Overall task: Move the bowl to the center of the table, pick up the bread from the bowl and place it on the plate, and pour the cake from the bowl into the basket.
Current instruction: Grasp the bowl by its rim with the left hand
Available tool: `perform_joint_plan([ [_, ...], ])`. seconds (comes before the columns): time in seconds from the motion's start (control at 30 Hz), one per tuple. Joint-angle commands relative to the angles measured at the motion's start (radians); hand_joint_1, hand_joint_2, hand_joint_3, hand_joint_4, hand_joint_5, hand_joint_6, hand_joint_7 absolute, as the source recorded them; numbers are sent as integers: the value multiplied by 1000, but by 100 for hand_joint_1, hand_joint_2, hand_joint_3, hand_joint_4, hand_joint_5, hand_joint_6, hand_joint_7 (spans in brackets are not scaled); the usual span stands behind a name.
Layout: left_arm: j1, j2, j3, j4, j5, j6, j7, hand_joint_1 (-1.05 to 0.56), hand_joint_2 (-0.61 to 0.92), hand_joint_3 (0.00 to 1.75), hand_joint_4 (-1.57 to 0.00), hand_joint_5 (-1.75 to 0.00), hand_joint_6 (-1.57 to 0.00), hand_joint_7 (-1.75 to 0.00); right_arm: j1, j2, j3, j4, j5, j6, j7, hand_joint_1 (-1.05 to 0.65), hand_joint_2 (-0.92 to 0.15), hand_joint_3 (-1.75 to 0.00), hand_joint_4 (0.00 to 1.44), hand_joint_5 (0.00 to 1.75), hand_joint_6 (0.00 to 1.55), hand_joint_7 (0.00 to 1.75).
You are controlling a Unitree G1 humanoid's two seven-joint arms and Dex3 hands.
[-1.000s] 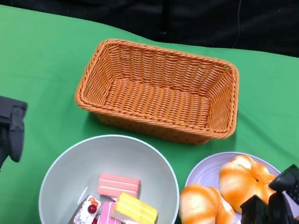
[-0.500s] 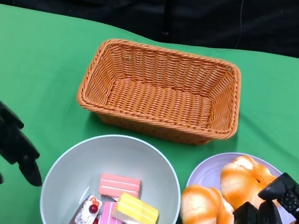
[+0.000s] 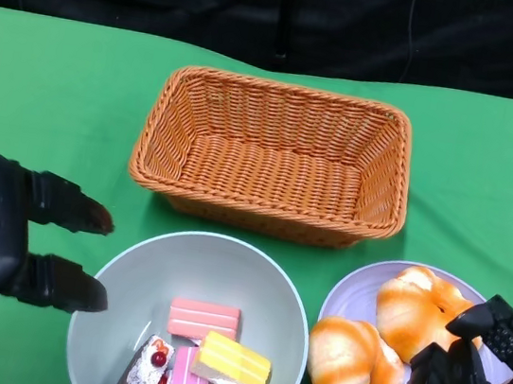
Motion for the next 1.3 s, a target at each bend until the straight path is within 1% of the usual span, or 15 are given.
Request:
perform_joint_plan([
  [0.03, -43, -14, 11, -27, 153, -71, 57, -65, 92, 15, -3, 0, -26, 0, -7, 13, -6, 11, -20, -13, -14, -9, -55, -124, 92, 175, 83, 157],
  [0.07, -54, -20, 8, -30, 187, -84, 75, -68, 92, 14, -1, 0, -22, 0, -9, 16, -6, 11, -26, -13, -17, -9, -55, -123, 92, 175, 83, 158],
  [0.17, -92, -56, -13, 24, 263, -142, 153, -72, 92, 14, 0, 0, -16, 0, -11, 25, -9, 7, -34, -10, -21, -10, -57, -119, 92, 175, 82, 160],
  [0.33, -157, -73, -44, 71, 383, -232, 238, -71, 92, 29, 0, 0, -9, 0, -13, 29, -18, 6, -39, -27, -2, -9, -59, -115, 91, 175, 80, 161],
  [0.37, -172, -69, -61, 80, 398, -244, 253, -69, 92, 32, 0, 0, -7, 0, -16, 28, -20, 7, -39, -29, -1, -9, -59, -115, 92, 175, 80, 161],
  [0.47, -238, -45, -158, 128, 417, -252, 296, -61, 92, 31, 0, 0, -7, -1, -22, 33, -22, 20, -41, -38, 3, -9, -58, -116, 92, 175, 81, 159],
  [0.53, -271, -43, -195, 155, 429, -252, 325, -60, 92, 32, -1, 0, -6, 0, -23, 38, -14, 30, -54, -49, 7, -9, -58, -116, 92, 175, 81, 159],
  [0.63, -307, -34, -265, 208, 454, -252, 403, -57, 92, 27, -5, -3, -11, -3, -22, 50, 1, 41, -69, -60, 9, -9, -58, -116, 92, 175, 81, 160],
  [0.77, -324, -9, -332, 233, 527, -252, 519, -59, 92, 38, -11, -5, -15, -3, -23, 66, 17, 53, -92, -70, 4, -8, -56, -115, 92, 175, 81, 160],
  [0.87, -357, 5, -389, 271, 551, -252, 571, -57, 92, 35, -13, -6, -17, -3, -26, 72, 18, 59, -99, -82, 10, -9, -56, -115, 92, 175, 81, 160],
  [0.97, -384, 12, -418, 280, 583, -252, 601, -56, 92, 36, -14, -6, -18, -3, -25, 71, 16, 57, -99, -85, 10, -10, -56, -116, 93, 175, 82, 160],
  [1.07, -435, 22, -469, 293, 613, -252, 603, -53, 92, 34, -17, -7, -20, -3, -24, 70, 12, 53, -95, -80, 5, -9, -55, -117, 93, 175, 83, 157],
  [1.13, -462, 30, -496, 300, 616, -252, 597, -52, 92, 32, -20, -8, -25, -5, -23, 69, 10, 47, -90, -74, 2, -9, -55, -118, 94, 175, 84, 157],
  [1.27, -486, 36, -519, 319, 621, -252, 618, -52, 92, 27, -24, -9, -30, -5, -26, 70, 9, 56, -93, -83, 10, -8, -55, -118, 93, 175, 83, 157],
  [1.3, -491, 34, -525, 329, 626, -252, 623, -51, 92, 27, -28, -10, -34, -6, -27, 71, 10, 59, -98, -85, 8, -8, -56, -116, 93, 175, 82, 159],
])
